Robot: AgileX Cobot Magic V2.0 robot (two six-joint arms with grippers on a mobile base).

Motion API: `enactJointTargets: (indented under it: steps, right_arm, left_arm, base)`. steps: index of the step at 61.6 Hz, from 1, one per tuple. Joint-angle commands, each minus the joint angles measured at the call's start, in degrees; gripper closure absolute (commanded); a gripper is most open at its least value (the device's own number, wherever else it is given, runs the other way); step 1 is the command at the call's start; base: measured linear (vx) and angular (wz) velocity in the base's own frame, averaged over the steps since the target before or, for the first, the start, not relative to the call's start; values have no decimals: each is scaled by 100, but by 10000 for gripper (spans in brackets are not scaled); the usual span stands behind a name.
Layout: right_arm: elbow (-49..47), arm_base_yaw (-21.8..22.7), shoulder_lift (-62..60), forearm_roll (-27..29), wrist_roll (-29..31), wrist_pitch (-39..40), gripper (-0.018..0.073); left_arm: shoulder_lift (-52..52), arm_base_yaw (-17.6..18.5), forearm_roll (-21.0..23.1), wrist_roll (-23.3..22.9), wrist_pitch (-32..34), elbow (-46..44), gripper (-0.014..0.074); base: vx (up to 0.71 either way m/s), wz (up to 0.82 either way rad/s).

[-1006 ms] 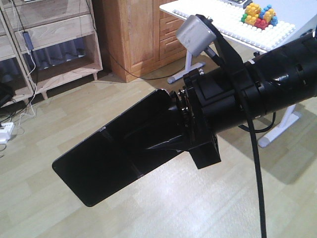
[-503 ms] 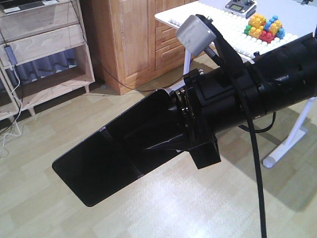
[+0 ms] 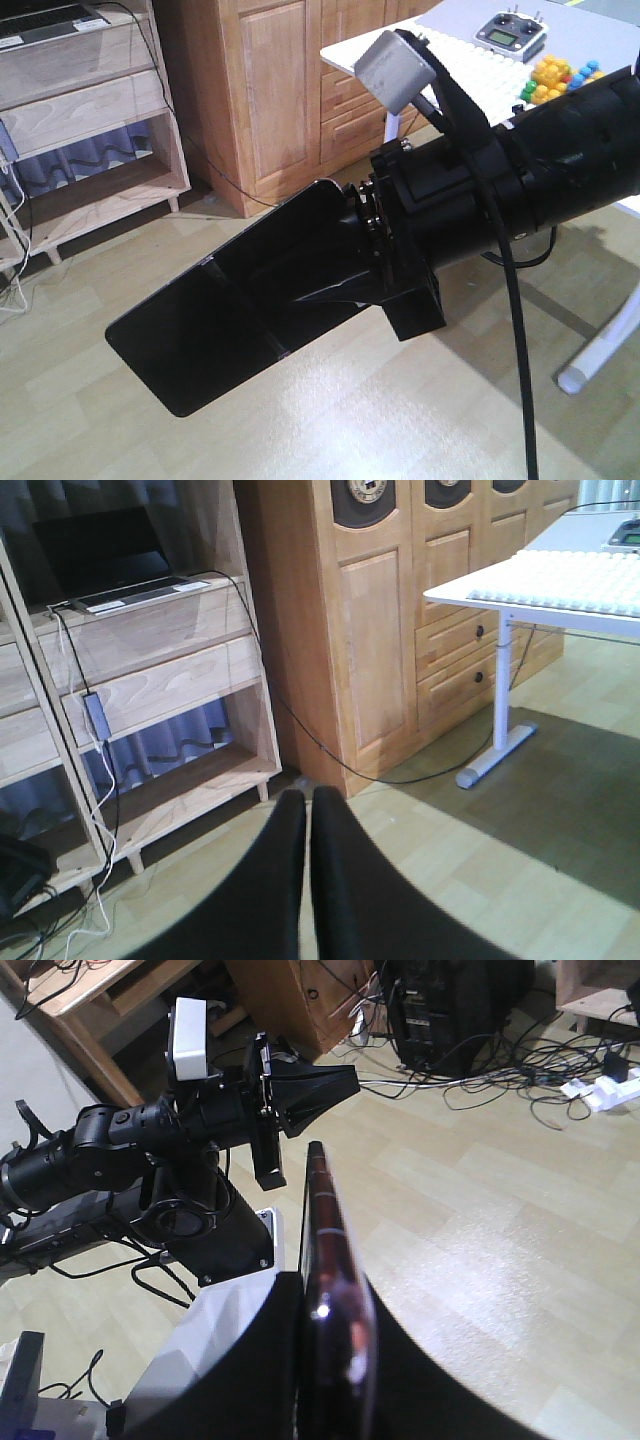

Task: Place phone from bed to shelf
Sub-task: 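Carry the phone in the right gripper toward the wooden shelf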

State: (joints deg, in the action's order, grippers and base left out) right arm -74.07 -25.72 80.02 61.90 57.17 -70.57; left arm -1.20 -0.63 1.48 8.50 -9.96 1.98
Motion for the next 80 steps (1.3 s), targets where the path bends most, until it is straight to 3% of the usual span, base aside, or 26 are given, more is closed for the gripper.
enactJointTargets:
  steps: [1, 80]
  right_arm:
    - [-154, 6, -184, 492, 6, -302, 561]
    - [-154, 6, -184, 494, 10, -302, 561]
  left_arm:
    - [-25, -4, 52, -33, 435, -132, 595]
    - [-25, -4, 52, -33, 435, -132, 595]
  base:
    - [34, 6]
    - [35, 8]
